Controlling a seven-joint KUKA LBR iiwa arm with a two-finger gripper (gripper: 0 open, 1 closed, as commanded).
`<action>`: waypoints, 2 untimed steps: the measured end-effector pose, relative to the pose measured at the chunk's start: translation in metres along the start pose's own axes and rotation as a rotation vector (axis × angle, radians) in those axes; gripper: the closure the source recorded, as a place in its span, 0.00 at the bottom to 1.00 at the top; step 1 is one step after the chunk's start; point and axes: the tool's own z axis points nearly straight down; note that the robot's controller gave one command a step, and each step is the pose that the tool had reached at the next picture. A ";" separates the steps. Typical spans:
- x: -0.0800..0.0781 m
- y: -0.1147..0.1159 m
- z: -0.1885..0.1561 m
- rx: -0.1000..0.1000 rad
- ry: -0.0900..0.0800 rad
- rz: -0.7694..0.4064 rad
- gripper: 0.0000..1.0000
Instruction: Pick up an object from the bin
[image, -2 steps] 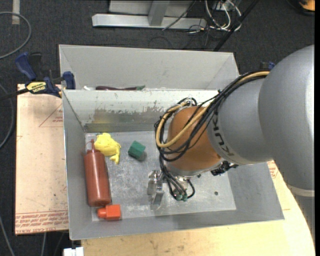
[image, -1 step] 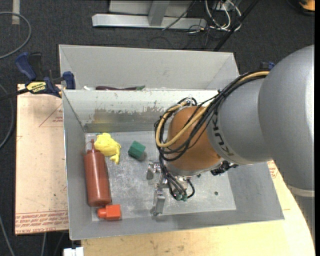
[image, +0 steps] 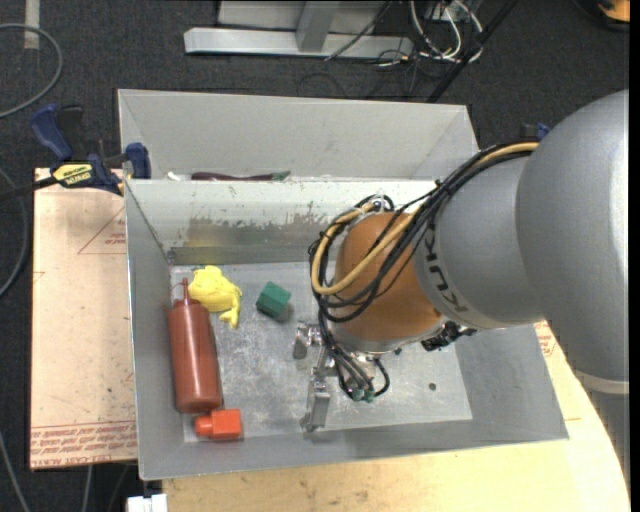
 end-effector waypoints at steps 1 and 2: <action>-0.011 -0.038 -0.027 -0.002 0.004 0.037 0.00; -0.003 -0.070 -0.043 0.002 -0.004 -0.014 0.00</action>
Offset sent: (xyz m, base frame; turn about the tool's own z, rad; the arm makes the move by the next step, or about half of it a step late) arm -0.0207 -0.0746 0.0412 -0.1326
